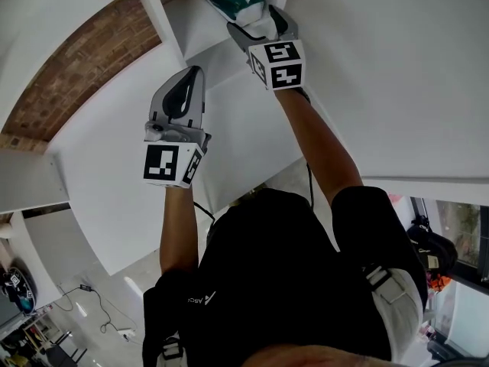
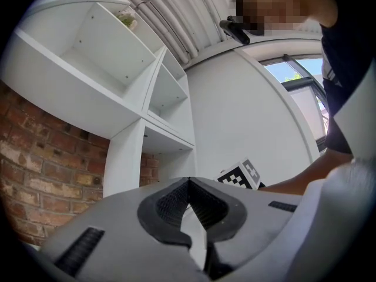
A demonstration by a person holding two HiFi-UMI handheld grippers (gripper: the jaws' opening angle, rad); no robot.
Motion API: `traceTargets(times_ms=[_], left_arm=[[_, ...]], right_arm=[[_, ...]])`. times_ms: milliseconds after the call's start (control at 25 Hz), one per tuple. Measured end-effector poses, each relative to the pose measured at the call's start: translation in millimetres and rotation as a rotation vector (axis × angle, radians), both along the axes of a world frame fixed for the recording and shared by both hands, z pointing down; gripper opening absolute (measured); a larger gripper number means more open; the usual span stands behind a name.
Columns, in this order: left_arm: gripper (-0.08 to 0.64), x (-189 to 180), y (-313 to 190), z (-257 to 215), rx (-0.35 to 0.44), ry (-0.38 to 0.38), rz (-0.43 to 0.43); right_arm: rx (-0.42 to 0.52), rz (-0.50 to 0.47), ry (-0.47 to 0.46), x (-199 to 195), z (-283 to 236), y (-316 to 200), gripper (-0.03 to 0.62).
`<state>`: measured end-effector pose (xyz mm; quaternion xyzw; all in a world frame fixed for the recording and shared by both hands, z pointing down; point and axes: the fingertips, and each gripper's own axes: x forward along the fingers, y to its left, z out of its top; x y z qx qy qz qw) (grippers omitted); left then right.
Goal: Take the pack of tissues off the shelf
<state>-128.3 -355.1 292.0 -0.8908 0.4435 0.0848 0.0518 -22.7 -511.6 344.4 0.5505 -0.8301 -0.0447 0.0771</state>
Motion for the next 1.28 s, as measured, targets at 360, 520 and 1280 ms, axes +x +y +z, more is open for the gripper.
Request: traceTargets(times_ms=[360,520,1280], left_arm=[[-0.002,2,-24,15,-0.029,-0.008,-0.008],[-0.002,-1,-28,17,-0.037,-0.009,-0.019],[-0.002,-4,-28,26,-0.052,-0.016,-0.028]], right_arm=[[-0.055,-0.006,0.006,-9,17,-52,0.428],[-0.069,0.022,0.007,-7,17,-62,0.430],[-0.094,0.014,0.062,-8,32,-63,0.279]])
